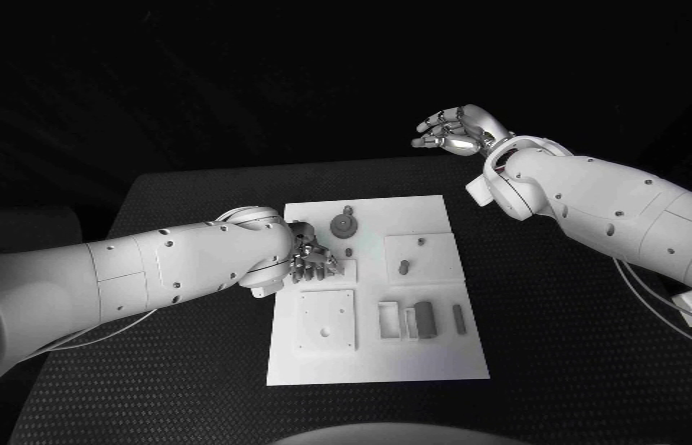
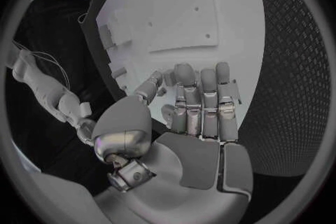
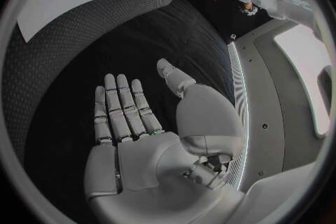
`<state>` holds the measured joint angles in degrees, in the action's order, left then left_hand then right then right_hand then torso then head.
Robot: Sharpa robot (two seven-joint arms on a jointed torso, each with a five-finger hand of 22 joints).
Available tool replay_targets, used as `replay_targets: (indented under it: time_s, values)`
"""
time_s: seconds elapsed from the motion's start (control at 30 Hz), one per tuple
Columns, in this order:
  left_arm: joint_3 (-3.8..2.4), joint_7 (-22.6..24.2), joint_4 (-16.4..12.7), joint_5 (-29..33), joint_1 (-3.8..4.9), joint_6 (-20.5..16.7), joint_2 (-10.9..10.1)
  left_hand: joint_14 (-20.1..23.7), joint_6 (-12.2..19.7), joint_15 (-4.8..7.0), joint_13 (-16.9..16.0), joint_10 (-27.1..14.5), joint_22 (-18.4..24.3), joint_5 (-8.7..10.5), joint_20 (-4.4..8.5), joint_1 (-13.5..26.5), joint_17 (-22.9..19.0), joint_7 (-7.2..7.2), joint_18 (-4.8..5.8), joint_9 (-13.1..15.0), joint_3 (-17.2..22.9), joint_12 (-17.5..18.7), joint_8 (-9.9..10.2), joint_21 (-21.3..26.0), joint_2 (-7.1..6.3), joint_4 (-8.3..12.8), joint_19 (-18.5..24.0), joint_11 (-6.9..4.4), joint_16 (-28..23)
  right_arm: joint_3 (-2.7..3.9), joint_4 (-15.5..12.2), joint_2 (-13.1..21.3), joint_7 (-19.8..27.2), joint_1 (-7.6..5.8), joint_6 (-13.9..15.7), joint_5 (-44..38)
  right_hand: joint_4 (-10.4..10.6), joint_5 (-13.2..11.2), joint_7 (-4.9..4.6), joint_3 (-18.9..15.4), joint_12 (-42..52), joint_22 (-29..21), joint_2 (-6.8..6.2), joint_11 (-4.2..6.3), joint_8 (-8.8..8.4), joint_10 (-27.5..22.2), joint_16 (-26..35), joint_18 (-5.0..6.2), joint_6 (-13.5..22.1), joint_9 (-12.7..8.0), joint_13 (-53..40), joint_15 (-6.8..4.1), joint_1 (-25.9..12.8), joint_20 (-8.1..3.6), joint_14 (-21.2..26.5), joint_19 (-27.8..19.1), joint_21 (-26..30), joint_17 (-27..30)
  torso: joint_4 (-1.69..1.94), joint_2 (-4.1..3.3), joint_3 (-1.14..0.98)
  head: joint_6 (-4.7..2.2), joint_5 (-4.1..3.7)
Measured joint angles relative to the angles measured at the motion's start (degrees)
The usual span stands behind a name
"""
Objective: Assemble the parts on the task board
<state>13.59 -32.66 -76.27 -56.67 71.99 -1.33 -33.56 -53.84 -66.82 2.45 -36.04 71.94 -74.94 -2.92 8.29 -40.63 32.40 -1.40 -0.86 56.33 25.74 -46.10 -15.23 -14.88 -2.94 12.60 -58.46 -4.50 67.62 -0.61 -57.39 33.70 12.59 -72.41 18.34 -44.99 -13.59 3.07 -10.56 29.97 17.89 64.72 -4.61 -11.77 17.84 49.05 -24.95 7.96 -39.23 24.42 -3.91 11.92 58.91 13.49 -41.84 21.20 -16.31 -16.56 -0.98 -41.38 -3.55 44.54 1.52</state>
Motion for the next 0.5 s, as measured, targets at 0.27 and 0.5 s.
replay_targets:
  time_s: [0.27, 0.5]
  values:
    - [-0.48, 0.3, -1.1, 0.9, -0.02, -0.2, -1.5, 0.0, 0.0, 0.01, 0.1, -0.2, 0.0, 0.0, 0.0, 1.1, -0.2, 0.0, 0.0, -0.2, -0.7, 0.0, 0.3, 0.0, -1.92, -0.2, 0.0, 0.22, 0.0, 0.0, 0.1, 0.0, 0.0, 0.06, 0.0, 0.0, 0.0, 0.0, 0.0, 0.0, 0.0, 0.1, 0.0, 0.0, 0.0, 0.0, 0.0, 0.0, 0.0, 0.0, 0.0, 0.19, 0.0, 0.0, 0.2, 0.0, 0.2, 0.0, 0.01, 0.0, 0.02, -0.21, 0.07]
    - [-3.56, 0.8, -2.6, 3.1, 0.75, -0.5, -2.8, 0.2, 1.2, 0.21, 0.2, -0.7, 0.0, 0.0, 0.0, 1.1, -0.2, -0.84, 0.0, -0.7, -0.3, 0.0, 1.2, 0.2, -2.72, -0.8, 0.0, 0.72, 0.0, -0.01, 0.5, 0.1, 0.0, 0.18, 0.0, 0.0, 0.0, 0.0, 0.0, 0.0, 0.0, 0.1, 0.0, 0.0, 0.0, 0.0, 0.0, 0.0, 0.0, 0.0, 0.0, 0.19, 0.0, 0.0, 0.2, 0.0, 0.2, 0.0, 0.0, 0.02, 0.0, -0.65, 0.07]
